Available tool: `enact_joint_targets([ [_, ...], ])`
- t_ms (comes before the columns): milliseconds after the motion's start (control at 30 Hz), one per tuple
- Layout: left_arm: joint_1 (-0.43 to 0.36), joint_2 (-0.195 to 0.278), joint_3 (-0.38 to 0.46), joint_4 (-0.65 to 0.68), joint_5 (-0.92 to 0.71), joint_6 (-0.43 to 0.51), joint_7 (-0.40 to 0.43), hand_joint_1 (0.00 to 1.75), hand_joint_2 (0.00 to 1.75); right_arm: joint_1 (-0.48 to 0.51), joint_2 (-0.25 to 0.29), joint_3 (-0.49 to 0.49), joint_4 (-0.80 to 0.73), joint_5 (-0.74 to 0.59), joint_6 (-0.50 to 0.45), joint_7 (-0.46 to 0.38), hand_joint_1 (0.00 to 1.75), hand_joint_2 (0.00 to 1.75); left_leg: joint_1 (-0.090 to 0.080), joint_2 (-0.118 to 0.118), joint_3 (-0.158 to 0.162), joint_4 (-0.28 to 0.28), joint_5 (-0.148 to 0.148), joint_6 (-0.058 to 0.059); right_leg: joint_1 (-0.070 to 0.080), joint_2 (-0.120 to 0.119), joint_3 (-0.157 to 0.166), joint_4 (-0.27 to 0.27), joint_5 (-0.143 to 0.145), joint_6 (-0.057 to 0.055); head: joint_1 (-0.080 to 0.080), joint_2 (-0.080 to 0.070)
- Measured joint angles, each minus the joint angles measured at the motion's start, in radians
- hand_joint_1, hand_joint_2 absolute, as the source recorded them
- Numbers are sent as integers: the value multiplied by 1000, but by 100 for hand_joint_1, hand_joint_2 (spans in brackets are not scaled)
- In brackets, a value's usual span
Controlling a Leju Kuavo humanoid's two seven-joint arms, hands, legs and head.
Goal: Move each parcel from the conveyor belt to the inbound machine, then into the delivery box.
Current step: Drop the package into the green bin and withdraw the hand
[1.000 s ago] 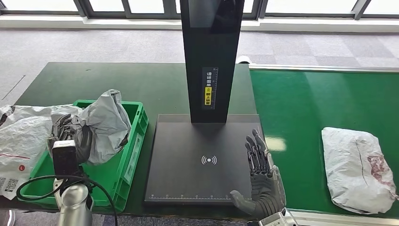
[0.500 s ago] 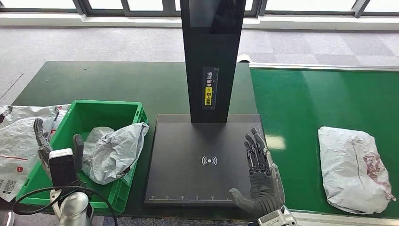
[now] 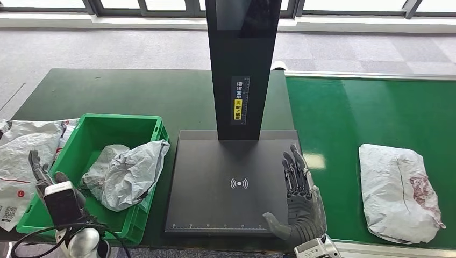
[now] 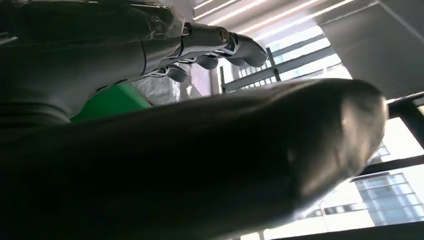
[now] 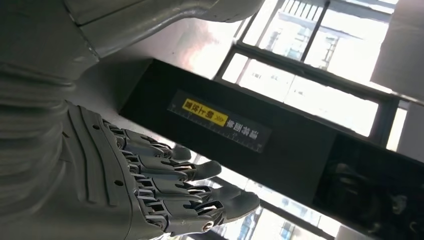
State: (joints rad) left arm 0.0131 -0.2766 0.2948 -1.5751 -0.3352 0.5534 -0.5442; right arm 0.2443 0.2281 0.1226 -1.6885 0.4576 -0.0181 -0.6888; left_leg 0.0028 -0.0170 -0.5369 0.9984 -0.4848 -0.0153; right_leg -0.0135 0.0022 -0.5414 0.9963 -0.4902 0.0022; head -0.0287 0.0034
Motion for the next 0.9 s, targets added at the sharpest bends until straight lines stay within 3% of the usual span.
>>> enact_joint_targets([
  [67, 28, -9, -7, -48, 103, -64, -58, 0, 0, 0, 0, -11, 0, 45, -76, 29, 0, 175, 0, 1, 0, 0, 0, 0, 0, 1, -1, 0, 0, 0, 0, 0],
  [167, 74, -19, -45, -126, 229, -237, -115, 0, 0, 0, 1, -57, 0, 159, -217, 99, 0, 175, 0, 1, -3, 1, -1, 1, -1, 1, -4, 0, 0, 0, 0, 0],
  [267, 106, -24, -112, -192, 243, -377, -145, 0, 0, -3, 10, -149, 1, 297, -343, 184, 0, 175, 0, 1, -5, 2, -1, 2, -1, 1, -5, 0, 0, 1, 0, 0],
  [367, 119, -24, -184, -215, 208, -470, -149, 0, 0, -21, 15, -254, 18, 392, -406, 244, 0, 175, 0, 1, -6, 3, -2, 2, -2, 1, -5, 0, 1, 2, 0, 0],
  [567, 124, -15, -281, -222, 198, -544, -156, 0, 0, -63, 18, -408, 78, 541, -460, 322, 0, 175, 0, 1, -6, 3, -2, 2, -1, 1, -5, 0, 2, 3, 0, 0],
  [733, 124, -11, -296, -221, 213, -592, -156, 0, 0, -88, 15, -494, 122, 617, -454, 389, 0, 175, 0, 2, -6, 3, -2, 2, -1, 2, -5, 0, 2, 3, 0, 0],
  [900, 123, -11, -296, -219, 212, -602, -156, 0, 0, -104, 10, -569, 166, 631, -452, 392, 0, 175, 0, 2, -6, 3, -2, 2, -1, 2, -6, 0, 2, 3, 0, 0],
])
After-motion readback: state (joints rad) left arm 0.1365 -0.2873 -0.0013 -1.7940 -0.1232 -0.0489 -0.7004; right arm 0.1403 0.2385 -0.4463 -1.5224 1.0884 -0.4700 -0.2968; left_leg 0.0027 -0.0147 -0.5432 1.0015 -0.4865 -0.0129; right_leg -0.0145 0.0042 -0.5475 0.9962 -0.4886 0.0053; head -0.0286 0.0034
